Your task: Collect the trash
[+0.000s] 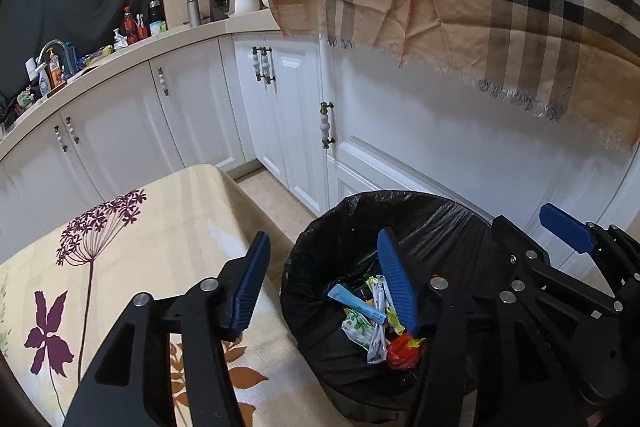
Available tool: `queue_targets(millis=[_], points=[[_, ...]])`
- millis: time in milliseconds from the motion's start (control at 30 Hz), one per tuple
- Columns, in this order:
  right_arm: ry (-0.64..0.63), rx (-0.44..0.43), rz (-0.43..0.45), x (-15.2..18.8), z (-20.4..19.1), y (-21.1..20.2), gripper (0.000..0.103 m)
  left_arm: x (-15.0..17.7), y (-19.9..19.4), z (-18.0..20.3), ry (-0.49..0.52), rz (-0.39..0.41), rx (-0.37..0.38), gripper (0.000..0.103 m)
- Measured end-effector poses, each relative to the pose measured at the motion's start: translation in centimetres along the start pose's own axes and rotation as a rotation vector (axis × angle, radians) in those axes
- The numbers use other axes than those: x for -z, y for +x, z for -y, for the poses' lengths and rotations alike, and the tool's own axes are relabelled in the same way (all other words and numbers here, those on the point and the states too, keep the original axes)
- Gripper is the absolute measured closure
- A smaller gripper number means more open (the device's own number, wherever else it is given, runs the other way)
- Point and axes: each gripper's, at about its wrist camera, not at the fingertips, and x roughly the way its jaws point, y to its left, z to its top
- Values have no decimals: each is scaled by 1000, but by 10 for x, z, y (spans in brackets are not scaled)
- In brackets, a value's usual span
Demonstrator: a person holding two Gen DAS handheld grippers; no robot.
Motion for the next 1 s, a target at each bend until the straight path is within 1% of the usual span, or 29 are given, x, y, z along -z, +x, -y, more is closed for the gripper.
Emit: queue_targets(millis=[100, 133, 167, 200, 267, 467, 567, 700, 833, 1000], points=[[-1, 5, 7, 0, -2, -7, 42, 1, -7, -4, -8, 14, -2, 40], [-3, 6, 11, 0, -4, -10, 41, 2, -10, -5, -11, 18, -3, 39], [-5, 5, 12, 1, -6, -12, 39, 4, -14, -8, -16, 23, -7, 36], [-7, 4, 11, 1, -8, -15, 36, 5, -16, -10, -19, 26, -10, 35], [-6, 0, 11, 3, -11, -20, 33, 9, -22, -15, -28, 28, -15, 34], [-18, -16, -2, 16, -25, -38, 28, 25, -46, -34, -57, 29, -43, 29], [-26, -23, -4, 24, -33, -52, 24, 36, -62, -43, -70, 22, -53, 29], [-47, -28, 17, 30, -42, -77, 22, 46, -82, -55, -95, 33, -57, 27], [-48, -38, 41, 32, -44, -101, 20, 54, -104, -64, -105, 57, -80, 25], [-43, -46, 73, 34, -48, -130, 15, 63, -130, -70, -109, 75, -90, 23]])
